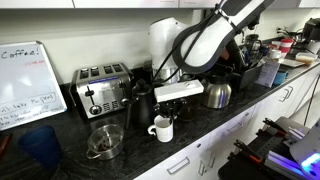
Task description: Move the white mug to the right and place it backwards
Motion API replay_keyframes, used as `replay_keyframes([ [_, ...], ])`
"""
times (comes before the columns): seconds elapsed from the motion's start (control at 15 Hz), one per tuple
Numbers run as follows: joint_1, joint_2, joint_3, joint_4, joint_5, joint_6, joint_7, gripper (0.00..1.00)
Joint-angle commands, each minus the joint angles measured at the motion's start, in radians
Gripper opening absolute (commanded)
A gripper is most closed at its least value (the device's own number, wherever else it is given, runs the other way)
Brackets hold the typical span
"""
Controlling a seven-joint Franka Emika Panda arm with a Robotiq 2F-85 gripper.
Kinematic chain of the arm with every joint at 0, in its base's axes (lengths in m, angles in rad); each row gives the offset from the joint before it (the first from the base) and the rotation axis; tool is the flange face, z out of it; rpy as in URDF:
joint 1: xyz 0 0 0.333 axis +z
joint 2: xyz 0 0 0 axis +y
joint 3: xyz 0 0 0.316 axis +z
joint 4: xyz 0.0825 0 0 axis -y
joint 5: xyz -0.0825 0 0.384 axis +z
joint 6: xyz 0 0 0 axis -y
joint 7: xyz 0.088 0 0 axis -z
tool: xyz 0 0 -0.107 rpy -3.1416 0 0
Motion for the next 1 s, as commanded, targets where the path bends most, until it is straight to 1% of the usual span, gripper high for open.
replay_keyframes([
  [0.0, -0.003, -0.031, -0.010, -0.016, 0.016, 0.028, -0.016, 0.01],
  [0.27, -0.033, -0.106, -0.009, -0.043, 0.079, 0.050, -0.065, 0.01],
  [0.47, -0.075, -0.223, -0.012, -0.067, 0.197, 0.034, -0.132, 0.01],
  [0.6, -0.101, -0.316, -0.025, -0.079, 0.283, -0.007, -0.193, 0.01],
  [0.67, -0.113, -0.359, -0.036, -0.085, 0.308, -0.032, -0.215, 0.01],
  [0.73, -0.125, -0.395, -0.046, -0.088, 0.317, -0.056, -0.226, 0.01],
  [0.93, -0.178, -0.467, -0.065, -0.118, 0.244, -0.070, -0.194, 0.01],
])
